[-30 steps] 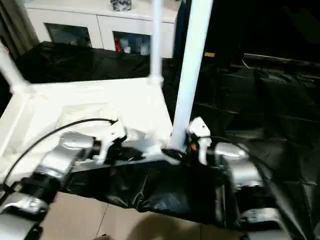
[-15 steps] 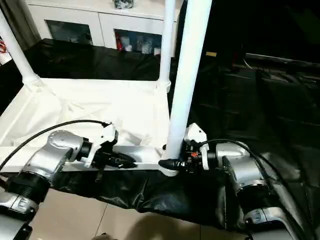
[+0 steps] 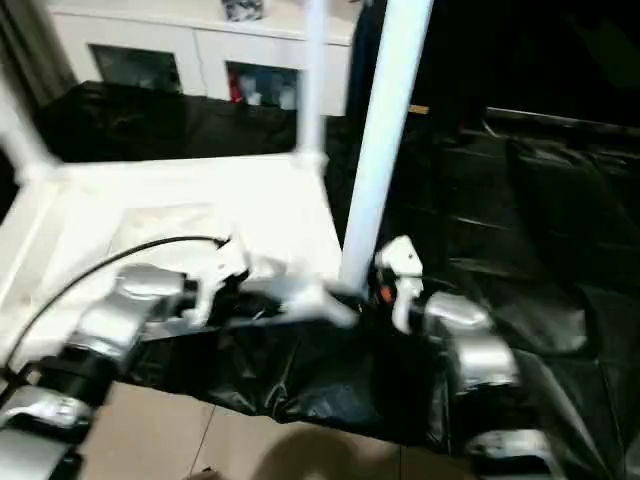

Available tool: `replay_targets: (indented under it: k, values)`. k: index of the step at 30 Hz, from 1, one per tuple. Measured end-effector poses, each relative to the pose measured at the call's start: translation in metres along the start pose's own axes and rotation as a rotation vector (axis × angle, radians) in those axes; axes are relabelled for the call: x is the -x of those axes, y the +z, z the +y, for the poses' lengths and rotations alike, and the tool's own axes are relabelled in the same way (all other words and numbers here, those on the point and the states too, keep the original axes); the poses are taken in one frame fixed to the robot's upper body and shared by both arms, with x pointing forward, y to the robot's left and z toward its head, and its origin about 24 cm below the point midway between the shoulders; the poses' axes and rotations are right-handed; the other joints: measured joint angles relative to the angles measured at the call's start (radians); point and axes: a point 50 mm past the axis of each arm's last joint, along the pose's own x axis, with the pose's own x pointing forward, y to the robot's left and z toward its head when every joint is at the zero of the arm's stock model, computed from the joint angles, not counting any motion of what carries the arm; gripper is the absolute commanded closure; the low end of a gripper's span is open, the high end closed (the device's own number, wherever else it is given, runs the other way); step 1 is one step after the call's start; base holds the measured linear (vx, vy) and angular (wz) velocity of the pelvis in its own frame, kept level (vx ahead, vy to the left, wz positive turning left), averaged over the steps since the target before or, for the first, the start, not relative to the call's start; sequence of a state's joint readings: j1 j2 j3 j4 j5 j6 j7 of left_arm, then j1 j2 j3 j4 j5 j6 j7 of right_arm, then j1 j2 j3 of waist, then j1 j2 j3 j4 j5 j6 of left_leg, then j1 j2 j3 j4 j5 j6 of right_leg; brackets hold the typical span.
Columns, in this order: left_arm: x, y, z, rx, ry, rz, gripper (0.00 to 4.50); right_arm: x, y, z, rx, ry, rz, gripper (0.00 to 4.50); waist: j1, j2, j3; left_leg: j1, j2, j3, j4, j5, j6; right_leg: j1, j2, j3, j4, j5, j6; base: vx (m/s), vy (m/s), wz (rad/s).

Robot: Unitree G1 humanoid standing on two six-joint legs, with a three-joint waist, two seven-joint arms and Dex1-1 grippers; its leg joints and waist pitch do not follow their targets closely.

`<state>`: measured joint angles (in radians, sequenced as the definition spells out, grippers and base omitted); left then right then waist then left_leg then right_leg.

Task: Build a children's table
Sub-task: Rotate leg to tighten

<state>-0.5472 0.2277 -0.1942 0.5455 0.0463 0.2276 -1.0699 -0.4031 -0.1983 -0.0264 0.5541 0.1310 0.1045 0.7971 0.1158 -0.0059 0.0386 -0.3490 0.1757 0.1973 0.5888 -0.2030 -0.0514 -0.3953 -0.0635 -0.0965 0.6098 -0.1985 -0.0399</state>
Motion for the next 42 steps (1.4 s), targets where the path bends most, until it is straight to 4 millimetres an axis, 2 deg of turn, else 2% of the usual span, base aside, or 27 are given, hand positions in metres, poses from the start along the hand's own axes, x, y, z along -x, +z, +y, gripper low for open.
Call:
replay_targets:
  k: [6,8,10,13,15,23,27,30,31,33,35,37,40,42]
  values:
    - [-0.012,0.003,0.001,0.011,0.121,-0.012,4.50,-0.023,0.004,0.003,-0.051,-0.236,-0.016,1.97,-0.010,0.006,-0.004,0.000,0.000,0.000,-0.001,0.000,0.000,0.002,0.000,0.000,-0.001,0.000,0.000,0.000,0.000,0.00]
    - [-0.014,0.004,0.000,0.011,0.133,-0.013,4.50,-0.026,0.005,0.003,-0.045,-0.258,-0.015,1.97,-0.011,0.007,-0.005,0.000,-0.001,0.000,-0.001,0.000,0.000,0.002,0.000,0.000,-0.001,-0.002,0.003,0.000,0.000,0.00]
    - [-0.014,0.004,0.000,0.010,0.134,-0.013,4.50,-0.026,0.005,0.003,-0.042,-0.264,-0.020,1.27,-0.012,0.007,-0.005,0.000,-0.001,0.000,-0.001,0.000,0.000,0.002,0.000,0.000,-0.001,-0.002,0.003,0.000,0.000,0.00]
    - [-0.014,0.004,0.000,0.008,0.133,-0.013,4.50,-0.026,0.005,0.005,-0.052,-0.260,-0.028,1.23,-0.015,0.007,-0.005,0.000,-0.001,0.000,-0.001,0.000,0.000,0.002,-0.001,0.000,-0.001,-0.002,0.003,0.000,0.000,0.00]
    - [-0.014,0.005,0.000,0.005,0.129,-0.012,4.50,-0.024,0.005,0.004,-0.044,-0.248,-0.032,0.89,-0.016,0.007,-0.005,0.000,-0.001,0.000,-0.001,0.000,0.000,0.002,-0.001,0.001,-0.001,-0.002,0.003,0.000,0.000,0.00]
    - [-0.003,0.003,0.000,-0.019,0.036,-0.005,4.50,-0.005,0.008,-0.004,0.062,-0.013,0.031,0.89,-0.015,0.006,-0.004,-0.002,0.000,0.000,-0.002,0.002,0.006,-0.003,0.000,0.000,-0.001,0.000,-0.001,0.000,0.000,0.00]
    - [0.007,0.000,-0.005,-0.038,-0.083,0.013,4.50,0.014,0.009,-0.005,0.147,0.222,0.123,0.89,-0.003,0.003,-0.001,-0.002,0.000,0.000,-0.001,0.002,0.006,-0.003,0.000,0.000,-0.001,0.000,-0.001,0.000,0.000,0.00]
    - [0.011,-0.001,-0.006,-0.048,-0.133,0.024,4.50,0.019,0.008,-0.004,0.160,0.317,0.144,0.89,0.001,-0.003,0.002,-0.003,0.000,0.000,0.000,0.002,0.006,-0.003,0.000,0.000,0.000,0.000,-0.001,0.000,0.000,0.00]
    - [0.013,-0.002,-0.006,-0.050,-0.147,0.028,4.50,0.022,0.009,-0.004,0.166,0.349,0.157,1.13,0.002,-0.005,0.003,-0.003,0.000,0.000,0.001,0.002,0.006,-0.003,0.000,0.000,0.000,0.000,-0.001,0.000,0.000,0.00]
    - [0.015,-0.002,-0.007,-0.056,-0.171,0.036,4.50,0.026,0.010,-0.005,0.167,0.397,0.177,1.22,0.003,-0.009,0.005,-0.003,0.000,0.000,0.001,0.002,0.006,-0.003,0.000,0.000,0.000,0.000,-0.001,0.000,0.000,0.00]
    - [0.016,-0.002,-0.008,-0.057,-0.190,0.039,4.50,0.029,0.010,-0.006,0.163,0.428,0.193,1.26,0.007,-0.009,0.005,-0.003,0.000,0.000,0.001,0.002,0.006,-0.003,0.000,0.000,0.000,0.000,-0.001,0.000,0.000,0.00]
    - [0.017,-0.003,-0.008,-0.055,-0.204,0.042,4.50,0.029,0.012,-0.006,0.171,0.463,0.211,1.58,0.010,-0.009,0.005,-0.003,0.000,0.000,0.001,0.002,0.006,-0.003,0.000,0.000,0.000,0.000,-0.001,0.000,0.000,0.00]
    - [0.021,-0.003,-0.008,-0.051,-0.223,0.047,4.50,0.027,0.013,-0.003,0.175,0.501,0.220,1.66,0.012,-0.009,0.005,-0.003,0.001,0.000,0.001,0.002,0.006,-0.004,0.000,0.000,0.000,0.000,-0.001,0.000,0.000,0.00]
    - [0.022,-0.004,-0.008,-0.051,-0.228,0.050,4.50,0.027,0.013,-0.002,0.175,0.509,0.220,1.89,0.012,-0.009,0.005,-0.003,0.001,0.000,0.001,0.002,0.006,-0.004,0.000,0.000,0.000,0.000,-0.001,0.000,0.000,0.00]
